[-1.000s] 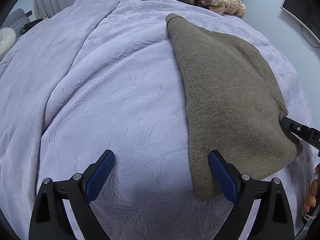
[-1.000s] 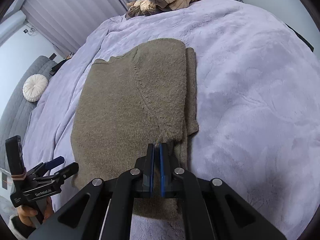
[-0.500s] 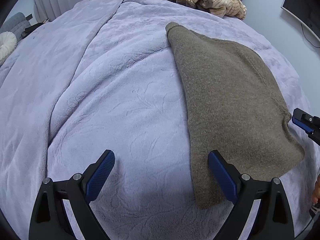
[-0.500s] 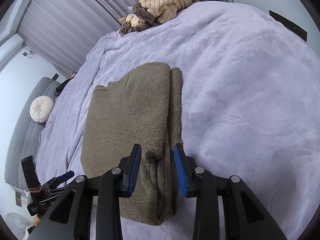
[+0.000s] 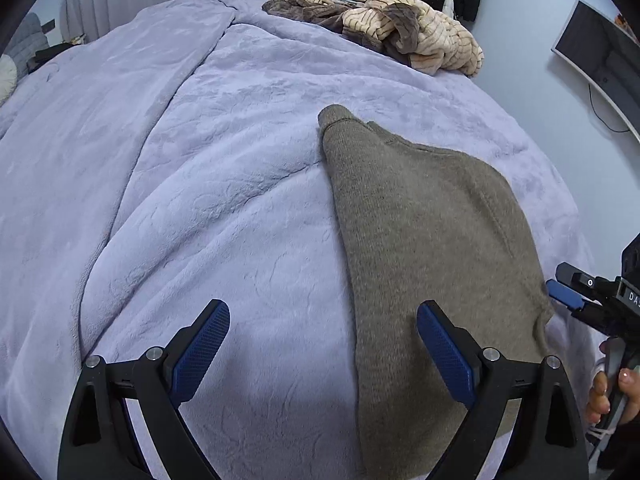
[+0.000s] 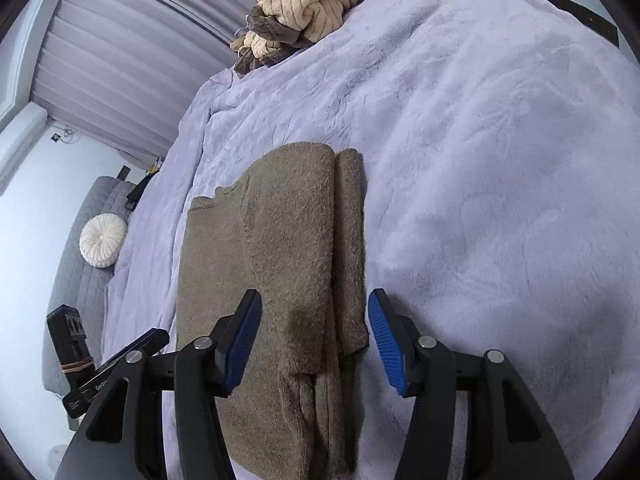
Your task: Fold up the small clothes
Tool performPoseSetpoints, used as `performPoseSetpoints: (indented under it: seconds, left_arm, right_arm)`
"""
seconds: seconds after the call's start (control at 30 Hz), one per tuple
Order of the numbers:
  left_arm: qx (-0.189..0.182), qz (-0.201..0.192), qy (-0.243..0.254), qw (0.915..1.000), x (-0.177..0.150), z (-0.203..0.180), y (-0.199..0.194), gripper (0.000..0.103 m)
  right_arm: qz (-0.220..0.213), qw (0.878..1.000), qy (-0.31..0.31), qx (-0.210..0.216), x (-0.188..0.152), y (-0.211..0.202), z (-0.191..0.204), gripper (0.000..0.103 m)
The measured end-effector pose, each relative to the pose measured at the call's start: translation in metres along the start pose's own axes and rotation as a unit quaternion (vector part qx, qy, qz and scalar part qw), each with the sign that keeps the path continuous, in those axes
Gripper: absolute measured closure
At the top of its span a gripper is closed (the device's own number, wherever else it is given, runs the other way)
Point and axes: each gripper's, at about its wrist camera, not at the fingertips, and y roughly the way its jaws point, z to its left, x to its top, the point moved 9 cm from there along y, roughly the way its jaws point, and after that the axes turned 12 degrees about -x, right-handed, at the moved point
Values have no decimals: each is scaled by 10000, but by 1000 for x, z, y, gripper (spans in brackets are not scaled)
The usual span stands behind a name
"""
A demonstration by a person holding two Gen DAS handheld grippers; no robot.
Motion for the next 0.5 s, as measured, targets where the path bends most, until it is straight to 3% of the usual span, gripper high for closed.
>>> performPoseSetpoints:
  seconds: [0.07, 0.2, 0.5]
  left_arm:
    - [-133, 119, -85, 9998, 2, 2, 10, 7]
    - [-472, 210, -260, 9983, 0, 1, 28, 7]
    - [-1192, 571, -303, 9908, 8, -27, 71, 7]
  right_arm:
    - [63, 9999, 102, 119, 4, 3, -4, 29]
    - [284, 9989, 212, 308, 7, 12, -10, 28]
    - [862, 9943, -507, 362, 5, 42, 11, 20]
